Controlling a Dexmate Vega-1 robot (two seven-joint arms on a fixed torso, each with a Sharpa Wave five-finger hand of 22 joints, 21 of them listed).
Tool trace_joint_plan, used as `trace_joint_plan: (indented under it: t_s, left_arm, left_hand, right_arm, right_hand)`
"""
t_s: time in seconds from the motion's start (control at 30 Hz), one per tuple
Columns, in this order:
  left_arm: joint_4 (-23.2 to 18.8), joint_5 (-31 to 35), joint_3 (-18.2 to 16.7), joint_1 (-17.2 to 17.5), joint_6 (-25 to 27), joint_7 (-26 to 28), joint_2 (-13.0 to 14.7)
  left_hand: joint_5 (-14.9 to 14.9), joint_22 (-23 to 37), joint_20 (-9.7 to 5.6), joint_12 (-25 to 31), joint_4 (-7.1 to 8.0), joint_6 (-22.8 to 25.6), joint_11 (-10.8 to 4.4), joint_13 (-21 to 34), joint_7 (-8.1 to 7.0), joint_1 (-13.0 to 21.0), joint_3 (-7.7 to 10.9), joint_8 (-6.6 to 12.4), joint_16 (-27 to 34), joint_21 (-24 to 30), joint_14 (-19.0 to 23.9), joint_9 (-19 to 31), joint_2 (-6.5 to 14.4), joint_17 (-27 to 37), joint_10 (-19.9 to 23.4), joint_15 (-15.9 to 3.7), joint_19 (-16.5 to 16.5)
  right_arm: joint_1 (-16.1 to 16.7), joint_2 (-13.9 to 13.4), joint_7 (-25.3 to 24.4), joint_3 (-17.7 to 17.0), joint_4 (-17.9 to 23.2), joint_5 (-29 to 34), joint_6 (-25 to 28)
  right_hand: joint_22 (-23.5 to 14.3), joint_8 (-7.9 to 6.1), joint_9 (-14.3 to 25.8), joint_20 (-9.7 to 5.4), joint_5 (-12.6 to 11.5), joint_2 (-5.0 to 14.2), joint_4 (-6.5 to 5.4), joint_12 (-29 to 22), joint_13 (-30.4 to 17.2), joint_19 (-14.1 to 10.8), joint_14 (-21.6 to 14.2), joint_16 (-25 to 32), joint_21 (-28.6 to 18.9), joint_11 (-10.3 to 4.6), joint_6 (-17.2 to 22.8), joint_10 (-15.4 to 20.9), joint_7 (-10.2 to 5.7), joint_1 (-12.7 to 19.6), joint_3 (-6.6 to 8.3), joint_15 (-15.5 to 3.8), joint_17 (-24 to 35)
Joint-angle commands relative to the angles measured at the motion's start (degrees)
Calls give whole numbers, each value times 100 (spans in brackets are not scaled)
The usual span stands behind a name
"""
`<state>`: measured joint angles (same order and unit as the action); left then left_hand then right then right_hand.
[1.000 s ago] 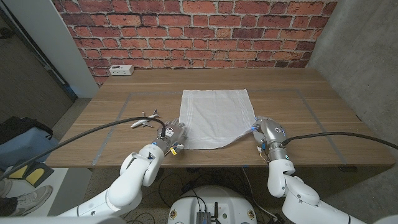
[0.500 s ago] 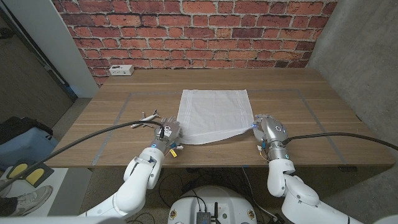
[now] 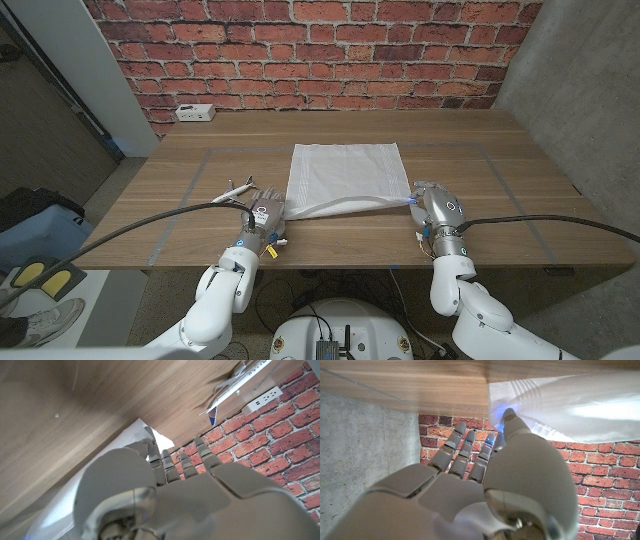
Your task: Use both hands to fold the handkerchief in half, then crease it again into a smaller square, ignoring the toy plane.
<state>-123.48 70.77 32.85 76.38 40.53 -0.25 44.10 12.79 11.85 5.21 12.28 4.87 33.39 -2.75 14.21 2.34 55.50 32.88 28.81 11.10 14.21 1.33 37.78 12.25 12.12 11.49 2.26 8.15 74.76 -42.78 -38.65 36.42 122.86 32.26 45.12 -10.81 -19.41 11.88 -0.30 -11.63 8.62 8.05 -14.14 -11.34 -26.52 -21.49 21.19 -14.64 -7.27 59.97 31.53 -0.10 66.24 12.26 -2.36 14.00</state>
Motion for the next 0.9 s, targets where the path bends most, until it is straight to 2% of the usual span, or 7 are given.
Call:
trace_joint_plan:
  t_s: [0.03,0.27,0.53,0.63,0.67,0.7,0.9]
  left_arm:
    - [-441,-880,-326,199,-199,785,232]
    - [-751,-1313,-514,316,-384,915,500]
    - [-945,-1350,-510,343,-367,768,703]
    - [-924,-1589,-562,317,-477,692,767]
    - [-947,-1690,-561,259,-526,440,872]
    - [-962,-1575,-479,190,-453,256,909]
    - [-838,-1085,-193,20,-178,-2,855]
  left_hand:
    - [78,21,16,38,164,-176,9,69,22,-70,114,220,67,54,0,340,0,40,-22,10,-38]
    - [86,27,-34,80,221,-297,-65,138,60,-73,243,476,90,79,-11,671,-1,76,4,-17,-42]
    - [-39,21,-70,113,45,-247,-49,224,157,30,315,878,97,80,-70,1057,-55,80,9,-13,-115]
    - [-235,3,-28,186,-314,320,-74,292,-167,86,134,1305,75,110,15,1157,-245,-67,191,-28,-96]
    - [-303,-17,72,154,-397,347,24,277,-138,-103,-127,1248,41,104,39,999,-488,-133,173,10,-103]
    - [-321,-35,155,87,-351,8,110,241,-71,-481,-439,865,-17,73,-51,679,-646,-169,16,108,-150]
    - [-239,-69,127,41,-509,-415,65,99,-102,-1138,-1167,-18,-57,-56,-240,-145,-1448,-189,-233,148,-295]
  right_arm:
    - [147,111,-206,-148,-66,-85,-191]
    - [323,204,-479,-272,-74,-132,-318]
    - [682,290,-917,-584,16,-249,-546]
    - [713,249,-870,-584,69,-196,-479]
    - [712,242,-854,-573,80,-171,-452]
    - [716,249,-845,-573,89,-173,-450]
    - [718,257,-798,-555,98,-145,-446]
  right_hand:
    - [-7,10,9,-17,-5,5,12,22,-8,-41,-34,45,-33,-13,23,38,17,84,-4,-823,15]
    - [-7,22,12,-30,-2,9,8,35,-9,-43,-29,50,-34,10,25,39,31,91,-17,-820,19]
    - [-8,40,15,-37,0,21,3,46,-11,-44,-25,57,-35,4,13,43,35,98,-26,-821,24]
    - [-8,44,17,-33,1,19,6,53,-12,-46,-25,58,-36,5,18,41,36,107,-30,-820,24]
    - [-8,46,18,-34,2,19,3,56,-12,-45,-19,57,-35,7,19,41,39,104,-34,-823,24]
    - [-8,46,19,-32,3,13,4,62,-12,-46,-19,57,-36,-24,26,33,40,105,-39,-819,23]
    - [-8,59,22,-28,3,19,-2,69,-14,-44,-10,56,-35,-6,20,38,41,107,-46,-812,23]
